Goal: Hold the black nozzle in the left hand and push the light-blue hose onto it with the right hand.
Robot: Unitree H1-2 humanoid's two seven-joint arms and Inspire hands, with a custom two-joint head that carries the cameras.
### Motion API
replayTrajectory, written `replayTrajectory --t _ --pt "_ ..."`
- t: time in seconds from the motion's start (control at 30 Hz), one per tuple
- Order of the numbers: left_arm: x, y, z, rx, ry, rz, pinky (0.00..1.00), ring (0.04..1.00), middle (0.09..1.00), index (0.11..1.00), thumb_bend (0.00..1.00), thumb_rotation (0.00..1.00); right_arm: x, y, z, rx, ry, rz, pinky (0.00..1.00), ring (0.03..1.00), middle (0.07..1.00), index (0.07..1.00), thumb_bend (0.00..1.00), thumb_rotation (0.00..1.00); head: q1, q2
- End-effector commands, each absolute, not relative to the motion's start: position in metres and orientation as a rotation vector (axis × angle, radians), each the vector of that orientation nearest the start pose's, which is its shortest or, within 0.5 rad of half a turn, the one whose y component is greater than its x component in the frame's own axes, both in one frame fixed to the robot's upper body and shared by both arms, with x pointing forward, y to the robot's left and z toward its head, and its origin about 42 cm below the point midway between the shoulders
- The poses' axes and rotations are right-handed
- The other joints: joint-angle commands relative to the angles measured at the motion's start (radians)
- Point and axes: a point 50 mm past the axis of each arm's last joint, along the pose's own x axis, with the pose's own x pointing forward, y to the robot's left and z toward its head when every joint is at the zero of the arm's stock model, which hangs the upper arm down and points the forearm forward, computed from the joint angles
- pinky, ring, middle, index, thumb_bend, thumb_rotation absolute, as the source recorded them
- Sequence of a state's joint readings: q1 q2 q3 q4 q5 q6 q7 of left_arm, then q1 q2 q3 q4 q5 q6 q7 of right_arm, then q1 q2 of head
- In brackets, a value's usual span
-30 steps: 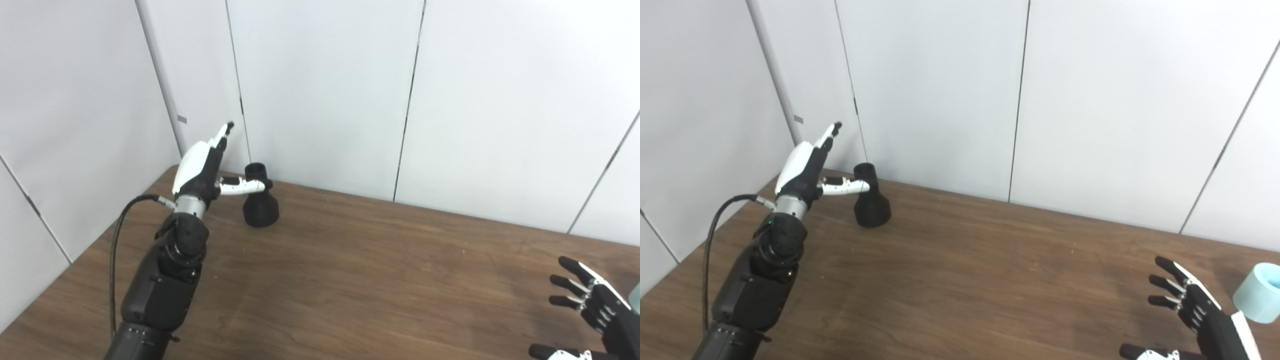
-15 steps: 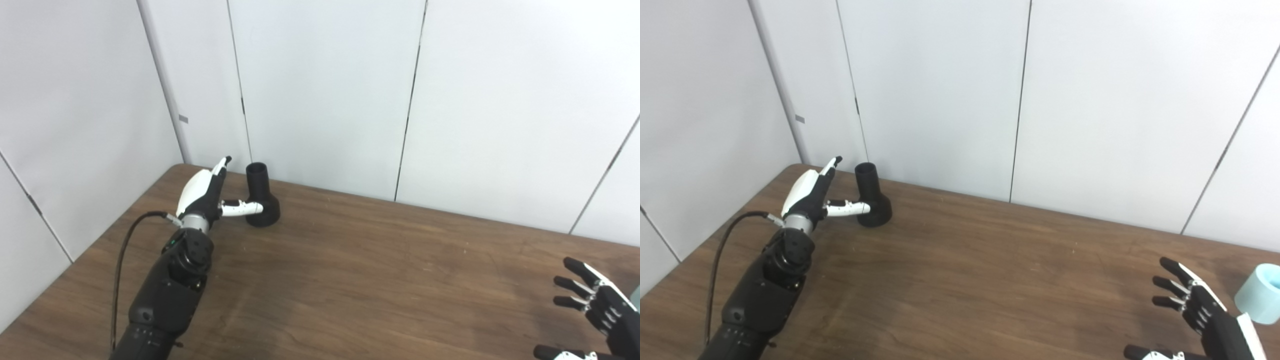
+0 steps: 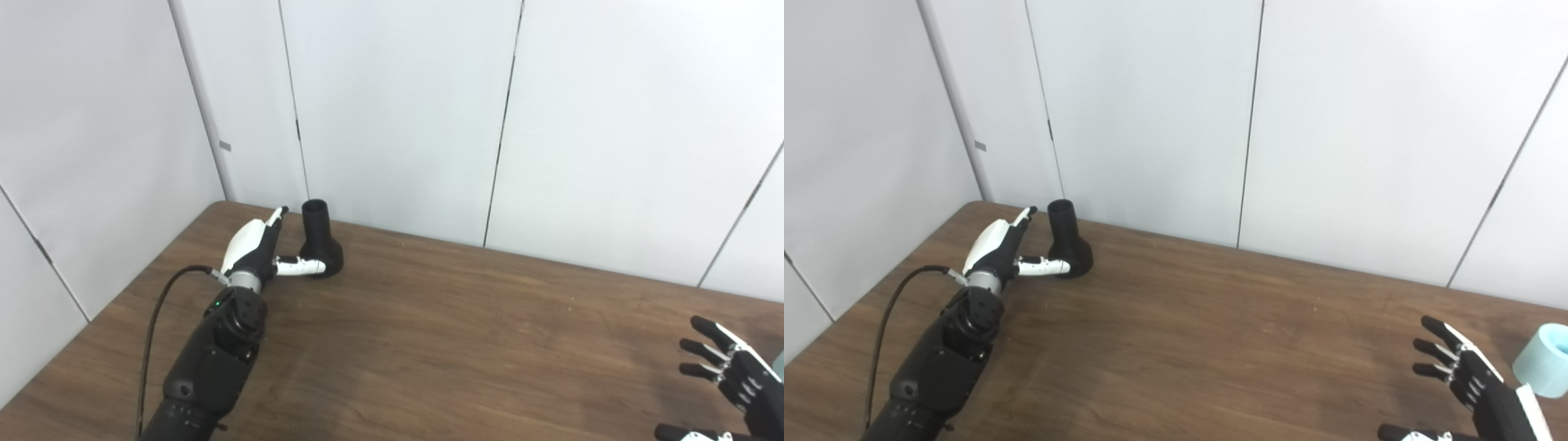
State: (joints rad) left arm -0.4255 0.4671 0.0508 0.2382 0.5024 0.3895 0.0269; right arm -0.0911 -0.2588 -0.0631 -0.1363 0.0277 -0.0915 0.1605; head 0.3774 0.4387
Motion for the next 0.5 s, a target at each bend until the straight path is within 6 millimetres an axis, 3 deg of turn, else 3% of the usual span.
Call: replayTrajectory --t 0.0,0.47 --pt "0.42 0.391 0.228 0.91 0.115 0.381 1.0 1.0 0.95 0.931 1.0 0.37 0.311 -0.29 0.198 -0.27 -0.393 0.147 0.71 0.826 0.903 0.848 0.8 0.1 0.001 0.0" --pt "0.438 0.393 0.214 0.925 0.155 0.38 1.0 0.972 0.921 0.909 1.0 0.33 0.308 -0.293 0.199 -0.278 -0.394 0.144 0.7 0.816 0.894 0.839 0.81 0.13 -0.016 0.012"
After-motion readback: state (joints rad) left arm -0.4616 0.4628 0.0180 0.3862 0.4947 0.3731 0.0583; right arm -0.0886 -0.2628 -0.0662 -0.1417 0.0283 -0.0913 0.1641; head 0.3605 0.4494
